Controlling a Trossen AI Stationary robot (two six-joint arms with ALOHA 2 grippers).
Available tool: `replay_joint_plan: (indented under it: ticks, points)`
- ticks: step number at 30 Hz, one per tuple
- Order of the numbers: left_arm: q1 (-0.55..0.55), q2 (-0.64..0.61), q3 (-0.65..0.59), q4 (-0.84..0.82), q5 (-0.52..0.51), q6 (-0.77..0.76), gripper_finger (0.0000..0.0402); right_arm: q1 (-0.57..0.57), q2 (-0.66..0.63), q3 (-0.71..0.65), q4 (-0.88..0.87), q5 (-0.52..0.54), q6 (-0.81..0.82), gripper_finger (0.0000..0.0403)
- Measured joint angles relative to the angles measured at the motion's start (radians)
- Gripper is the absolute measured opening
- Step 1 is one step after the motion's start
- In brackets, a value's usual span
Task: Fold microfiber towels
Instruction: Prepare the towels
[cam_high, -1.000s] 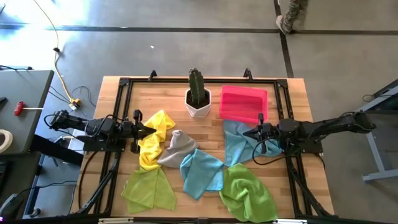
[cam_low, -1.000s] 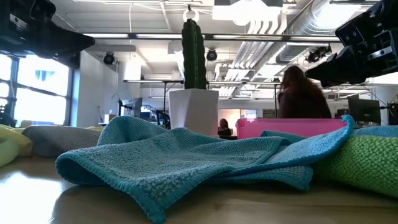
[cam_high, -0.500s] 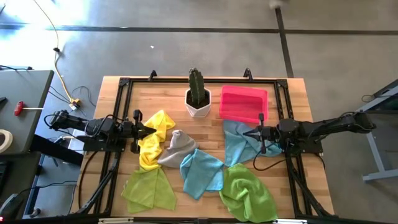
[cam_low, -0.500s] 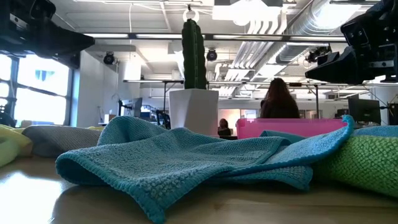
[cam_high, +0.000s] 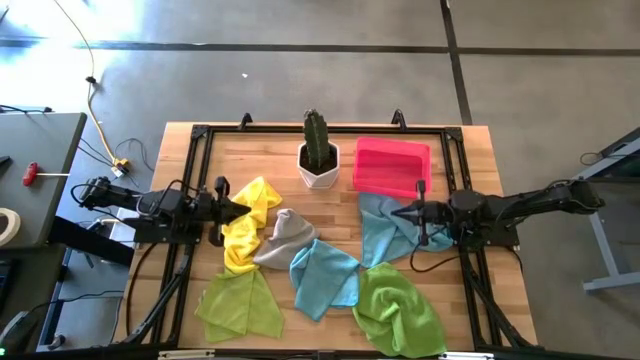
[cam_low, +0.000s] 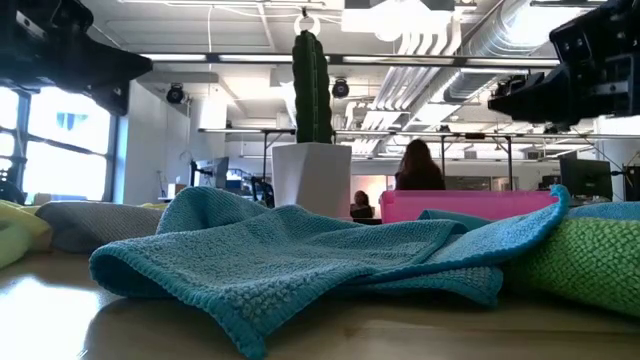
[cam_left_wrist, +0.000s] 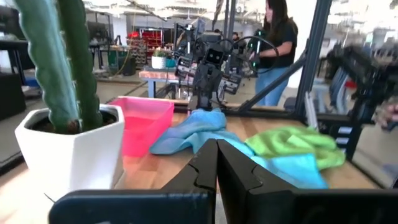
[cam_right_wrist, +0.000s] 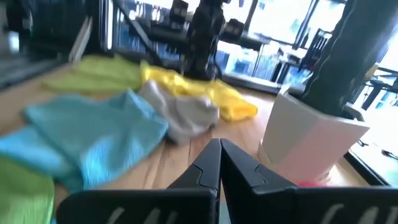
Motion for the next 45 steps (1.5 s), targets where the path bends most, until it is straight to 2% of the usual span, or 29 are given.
replay_joint_plan:
  ticks: [5, 15, 20, 22, 26, 32, 39, 45]
  points:
    - [0.0, 0.0, 0.0, 0.06, 0.0, -0.007, 0.0, 0.0, 0.0, 0.0, 0.073, 0.0, 0.112, 0.0]
    - [0.0, 0.0, 0.0, 0.061, 0.0, -0.008, 0.0, 0.0, 0.0, 0.0, 0.068, -0.001, 0.282, 0.0]
    - [0.0, 0.0, 0.0, 0.061, 0.0, -0.008, 0.0, 0.0, 0.0, 0.0, 0.063, 0.005, 0.28, 0.0]
    - [0.0, 0.0, 0.0, 0.061, -0.003, -0.008, 0.0, 0.0, 0.0, 0.0, 0.064, 0.038, 0.28, 0.0]
    - [0.0, 0.0, 0.0, 0.063, -0.072, -0.009, 0.0, 0.0, 0.0, 0.0, 0.057, 0.102, 0.286, 0.0]
    - [0.0, 0.0, 0.0, 0.082, -0.079, 0.029, 0.0, 0.0, 0.0, 0.0, 0.072, 0.104, 0.328, 0.0]
    - [0.0, 0.001, 0.0, 0.239, -0.057, 0.108, 0.0, 0.0, 0.0, 0.0, 0.204, 0.109, 0.312, 0.0]
    - [0.0, 0.012, 0.0, 0.24, -0.048, 0.126, 0.0, 0.0, 0.017, 0.037, 0.244, 0.109, 0.267, 0.0]
